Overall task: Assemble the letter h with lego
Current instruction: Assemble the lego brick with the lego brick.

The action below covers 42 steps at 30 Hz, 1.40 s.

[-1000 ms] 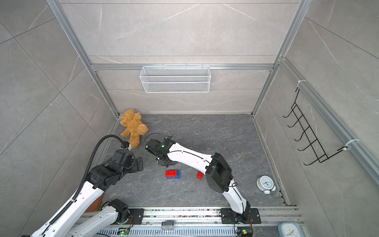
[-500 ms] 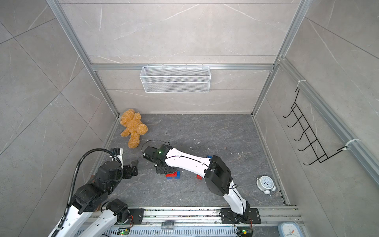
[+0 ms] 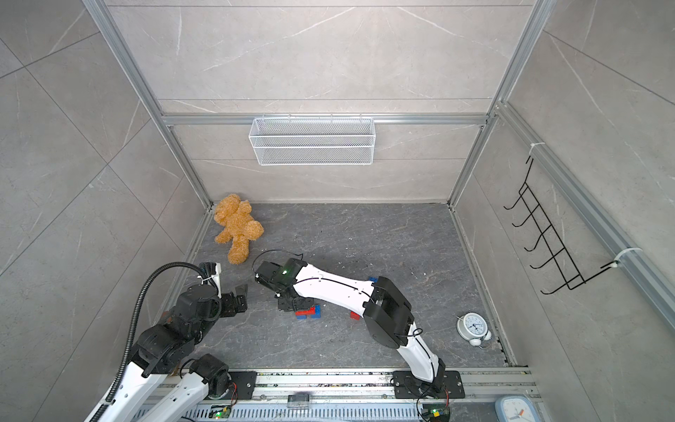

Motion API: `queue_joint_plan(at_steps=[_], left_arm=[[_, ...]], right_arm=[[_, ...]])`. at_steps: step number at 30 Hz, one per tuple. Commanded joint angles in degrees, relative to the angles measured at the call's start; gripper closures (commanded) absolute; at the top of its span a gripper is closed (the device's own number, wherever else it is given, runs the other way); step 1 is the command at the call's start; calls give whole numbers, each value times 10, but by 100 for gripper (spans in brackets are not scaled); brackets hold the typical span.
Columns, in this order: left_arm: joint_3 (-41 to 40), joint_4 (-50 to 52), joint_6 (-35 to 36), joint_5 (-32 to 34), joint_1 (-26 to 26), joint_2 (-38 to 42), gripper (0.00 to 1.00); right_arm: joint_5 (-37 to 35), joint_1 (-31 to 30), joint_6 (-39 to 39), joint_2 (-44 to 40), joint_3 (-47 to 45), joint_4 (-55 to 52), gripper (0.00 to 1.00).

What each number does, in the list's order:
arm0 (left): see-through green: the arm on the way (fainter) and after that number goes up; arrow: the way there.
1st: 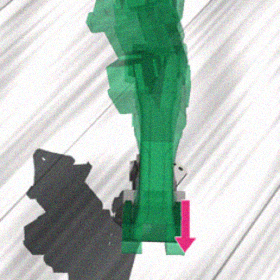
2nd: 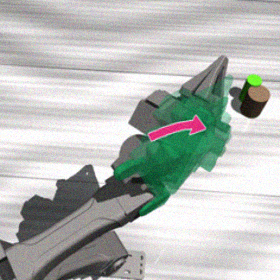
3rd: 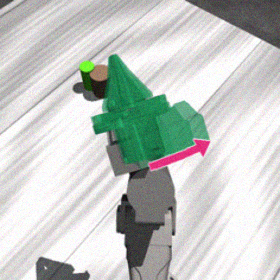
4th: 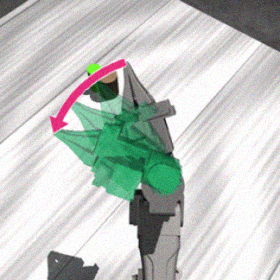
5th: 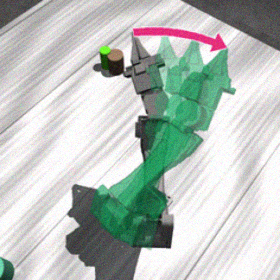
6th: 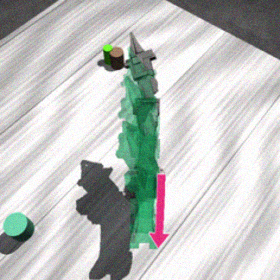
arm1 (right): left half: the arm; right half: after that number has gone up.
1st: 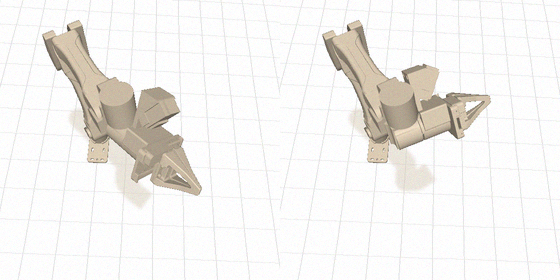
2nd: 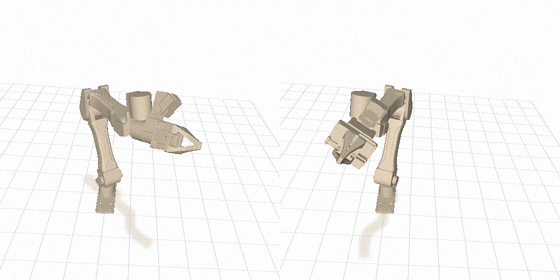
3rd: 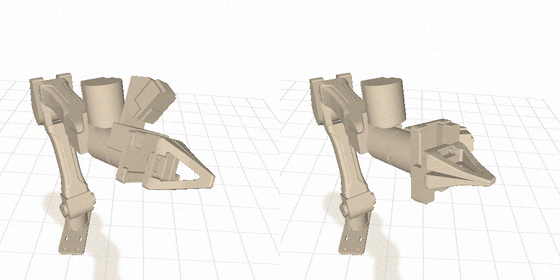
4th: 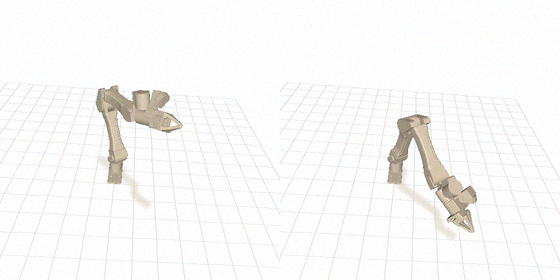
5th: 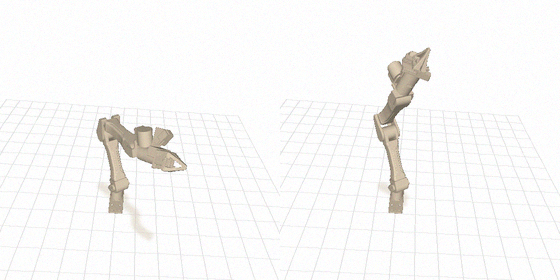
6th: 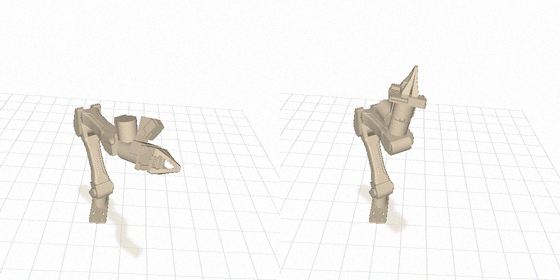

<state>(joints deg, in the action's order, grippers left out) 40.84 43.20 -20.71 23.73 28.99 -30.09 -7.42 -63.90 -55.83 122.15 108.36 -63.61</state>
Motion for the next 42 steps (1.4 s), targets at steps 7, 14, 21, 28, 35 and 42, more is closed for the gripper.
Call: queue_joint_plan(at_steps=[7, 14, 21, 28, 35, 42], left_arm=[[7, -19, 9, 7, 0, 0, 1], [12, -11, 5, 30, 0, 8, 1], [13, -11, 5, 30, 1, 9, 1], [13, -11, 6, 30, 1, 6, 1], [13, -11, 5, 30, 1, 6, 1], [14, -10, 6, 46, 1, 6, 1]], right_arm=[[-6, 2, -19, 22, 22, -21, 100], [-7, 2, -24, 29, 24, -22, 100], [-3, 2, -30, 23, 1, -11, 100], [1, 2, -31, 18, -19, 7, 100], [-8, 1, -30, 21, -30, 8, 100], [-26, -5, -41, 26, -52, 14, 100]])
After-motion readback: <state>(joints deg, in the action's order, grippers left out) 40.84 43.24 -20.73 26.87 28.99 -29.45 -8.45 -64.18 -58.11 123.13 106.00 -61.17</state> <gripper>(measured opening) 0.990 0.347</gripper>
